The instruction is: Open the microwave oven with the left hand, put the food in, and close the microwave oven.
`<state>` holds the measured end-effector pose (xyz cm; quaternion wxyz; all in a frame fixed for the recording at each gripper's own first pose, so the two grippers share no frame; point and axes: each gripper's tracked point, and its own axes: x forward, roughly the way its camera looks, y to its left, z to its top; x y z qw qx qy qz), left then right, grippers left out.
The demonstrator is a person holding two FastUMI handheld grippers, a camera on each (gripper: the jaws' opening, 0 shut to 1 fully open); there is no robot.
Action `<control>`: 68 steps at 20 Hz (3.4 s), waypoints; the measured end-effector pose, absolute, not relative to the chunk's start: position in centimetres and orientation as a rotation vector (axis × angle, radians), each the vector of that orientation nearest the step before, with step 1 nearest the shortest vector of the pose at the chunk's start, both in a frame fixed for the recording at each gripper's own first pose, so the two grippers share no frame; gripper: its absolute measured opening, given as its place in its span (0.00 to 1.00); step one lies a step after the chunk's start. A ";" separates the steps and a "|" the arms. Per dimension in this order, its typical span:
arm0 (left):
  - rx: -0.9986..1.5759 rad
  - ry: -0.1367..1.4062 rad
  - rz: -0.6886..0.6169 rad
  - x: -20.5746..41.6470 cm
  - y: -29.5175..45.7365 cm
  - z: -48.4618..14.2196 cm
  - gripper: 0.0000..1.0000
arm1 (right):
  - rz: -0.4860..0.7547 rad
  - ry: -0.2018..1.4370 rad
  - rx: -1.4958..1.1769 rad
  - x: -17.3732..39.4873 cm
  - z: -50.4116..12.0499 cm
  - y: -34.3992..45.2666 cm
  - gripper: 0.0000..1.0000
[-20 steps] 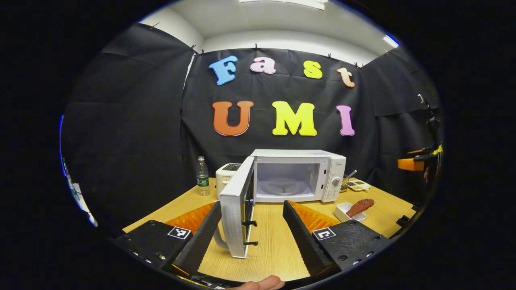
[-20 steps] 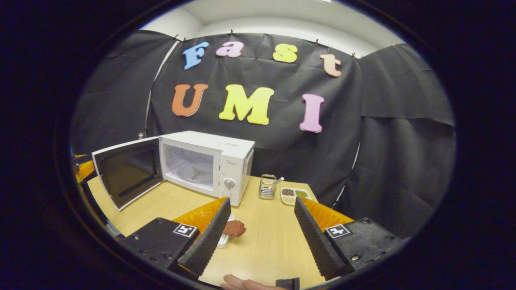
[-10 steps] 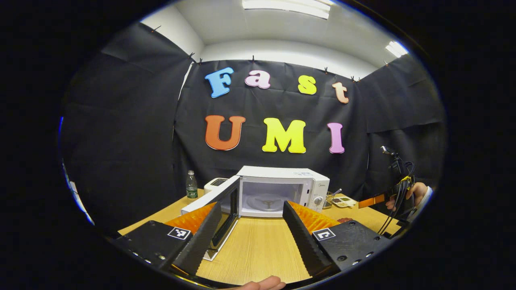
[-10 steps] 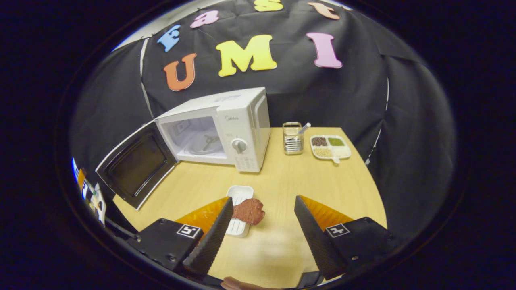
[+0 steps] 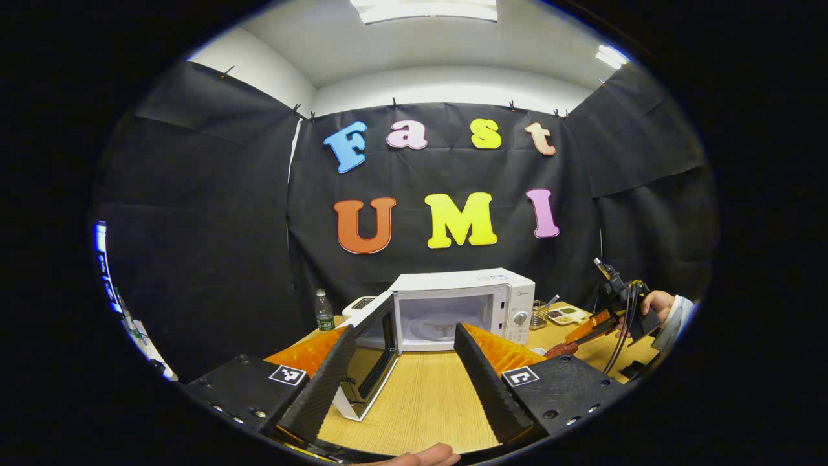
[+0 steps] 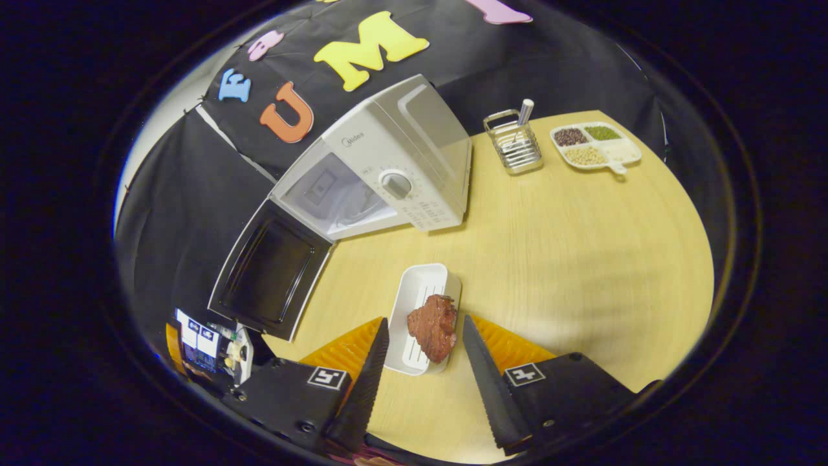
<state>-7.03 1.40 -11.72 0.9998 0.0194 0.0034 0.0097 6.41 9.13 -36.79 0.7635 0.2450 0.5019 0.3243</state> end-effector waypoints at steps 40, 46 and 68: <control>-0.035 0.030 0.003 -7.2 7.0 -14.9 0.95 | 0.345 0.358 0.228 10.1 -28.9 29.9 0.11; -0.017 0.038 0.067 -3.9 10.5 -15.7 0.95 | 0.319 0.358 0.328 15.1 -30.4 36.0 0.12; -0.013 0.056 0.126 -2.3 14.4 -15.1 0.95 | 0.107 0.561 1.000 29.2 -34.1 43.6 0.16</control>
